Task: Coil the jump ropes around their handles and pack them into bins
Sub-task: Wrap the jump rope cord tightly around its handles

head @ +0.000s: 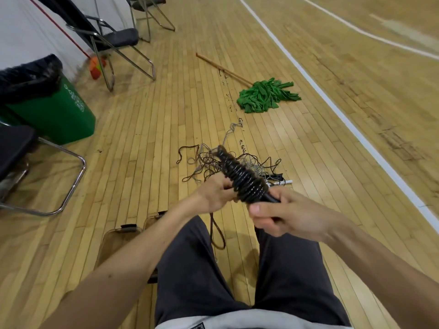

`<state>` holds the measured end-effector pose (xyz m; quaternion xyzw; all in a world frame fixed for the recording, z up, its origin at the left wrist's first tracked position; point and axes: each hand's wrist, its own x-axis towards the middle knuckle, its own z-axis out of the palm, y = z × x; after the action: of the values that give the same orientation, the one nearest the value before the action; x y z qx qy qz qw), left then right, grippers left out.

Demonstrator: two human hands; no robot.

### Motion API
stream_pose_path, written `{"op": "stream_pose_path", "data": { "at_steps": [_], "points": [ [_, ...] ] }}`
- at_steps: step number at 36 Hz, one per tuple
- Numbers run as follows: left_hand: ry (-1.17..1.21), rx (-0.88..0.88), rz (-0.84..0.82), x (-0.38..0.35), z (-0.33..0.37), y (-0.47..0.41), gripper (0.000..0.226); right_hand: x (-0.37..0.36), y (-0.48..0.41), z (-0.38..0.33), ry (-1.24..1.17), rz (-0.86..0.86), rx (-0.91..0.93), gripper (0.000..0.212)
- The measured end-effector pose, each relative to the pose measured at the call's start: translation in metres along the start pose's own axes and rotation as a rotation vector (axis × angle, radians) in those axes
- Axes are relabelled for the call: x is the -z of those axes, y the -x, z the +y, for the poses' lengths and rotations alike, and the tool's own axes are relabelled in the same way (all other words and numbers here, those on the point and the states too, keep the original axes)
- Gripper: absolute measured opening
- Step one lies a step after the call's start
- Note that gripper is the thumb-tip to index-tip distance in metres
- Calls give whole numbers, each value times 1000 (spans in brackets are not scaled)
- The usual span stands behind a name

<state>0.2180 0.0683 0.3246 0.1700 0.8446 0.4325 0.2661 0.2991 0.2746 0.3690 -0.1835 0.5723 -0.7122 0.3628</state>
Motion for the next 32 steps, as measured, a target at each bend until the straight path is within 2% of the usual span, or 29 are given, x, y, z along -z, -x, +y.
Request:
{"op": "stream_pose_path", "data": {
  "at_steps": [2,4,10,17,21,25,29,32],
  "points": [
    [71,-79,-10,-11,1,10,54,6,-4,3,-176,46,-4,18],
    [43,-68,27,-13,-4,15,63,13,-7,7,-310,91,7,19],
    [-78,-54,22,-13,-8,27,39,28,-12,16,-311,282,-61,19],
    [-231,41,52,-9,-16,30,23,44,-10,31,-209,385,-130,14],
    [-462,30,14,-7,-4,36,23,52,-10,42,-137,431,-195,13],
    [-774,-39,79,4,22,41,32,56,-10,50,-88,449,-250,20],
    [-964,-144,53,16,56,41,30,53,-11,52,-113,383,-316,16],
    [-1132,-307,61,24,80,36,30,45,-13,50,-124,284,-371,13]
  ]
}}
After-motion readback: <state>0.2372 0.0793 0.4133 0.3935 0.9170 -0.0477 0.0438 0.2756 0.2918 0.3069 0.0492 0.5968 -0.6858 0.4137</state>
